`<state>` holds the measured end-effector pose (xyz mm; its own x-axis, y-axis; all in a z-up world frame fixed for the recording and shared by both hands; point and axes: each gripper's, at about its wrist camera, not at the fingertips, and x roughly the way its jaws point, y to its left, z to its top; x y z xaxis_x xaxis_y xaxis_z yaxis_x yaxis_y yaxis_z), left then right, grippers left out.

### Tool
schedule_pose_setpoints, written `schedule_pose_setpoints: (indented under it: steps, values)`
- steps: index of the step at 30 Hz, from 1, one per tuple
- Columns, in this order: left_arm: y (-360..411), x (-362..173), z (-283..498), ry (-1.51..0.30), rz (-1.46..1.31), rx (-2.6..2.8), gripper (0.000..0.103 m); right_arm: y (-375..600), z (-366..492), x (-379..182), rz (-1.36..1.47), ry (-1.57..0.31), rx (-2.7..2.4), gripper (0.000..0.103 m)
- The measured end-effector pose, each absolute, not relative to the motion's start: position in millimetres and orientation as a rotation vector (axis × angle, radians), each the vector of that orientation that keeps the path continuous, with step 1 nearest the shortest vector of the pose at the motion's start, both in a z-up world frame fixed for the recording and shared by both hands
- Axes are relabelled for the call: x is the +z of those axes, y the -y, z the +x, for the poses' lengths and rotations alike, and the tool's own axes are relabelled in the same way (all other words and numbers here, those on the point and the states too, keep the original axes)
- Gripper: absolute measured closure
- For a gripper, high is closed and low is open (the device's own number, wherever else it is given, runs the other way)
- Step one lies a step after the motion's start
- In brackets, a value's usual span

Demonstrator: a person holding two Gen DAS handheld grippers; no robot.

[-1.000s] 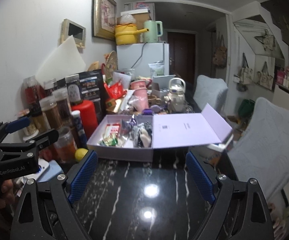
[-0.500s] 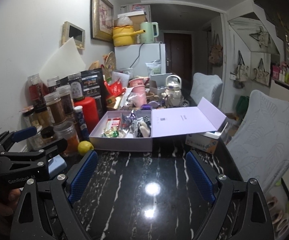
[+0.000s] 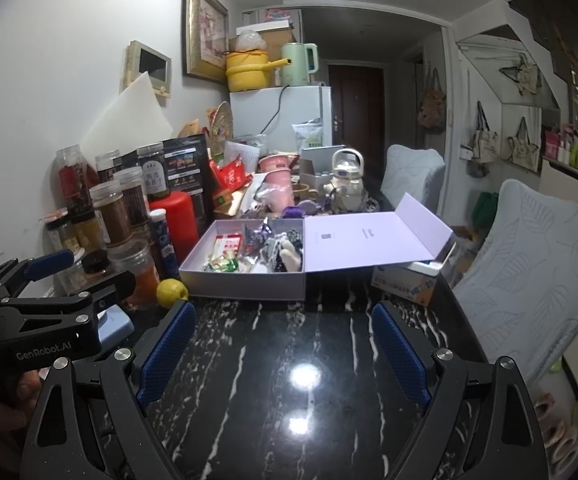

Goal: Organize soft objects

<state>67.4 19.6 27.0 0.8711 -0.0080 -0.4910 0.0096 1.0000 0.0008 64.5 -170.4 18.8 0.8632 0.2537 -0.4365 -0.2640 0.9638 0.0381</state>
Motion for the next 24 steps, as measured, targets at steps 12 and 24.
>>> schedule_pose_setpoints:
  steps: [12,24]
  values:
    - [-16.1,24.8,66.0,-0.516,0.010,-0.017,0.003,172.4,63.4,13.3,-0.019,-0.462,0.264,0.012]
    - [-12.1,26.1,59.1,-0.513,0.008,-0.022,0.003,174.0,60.7,12.5,-0.021,-0.459,0.260,0.012]
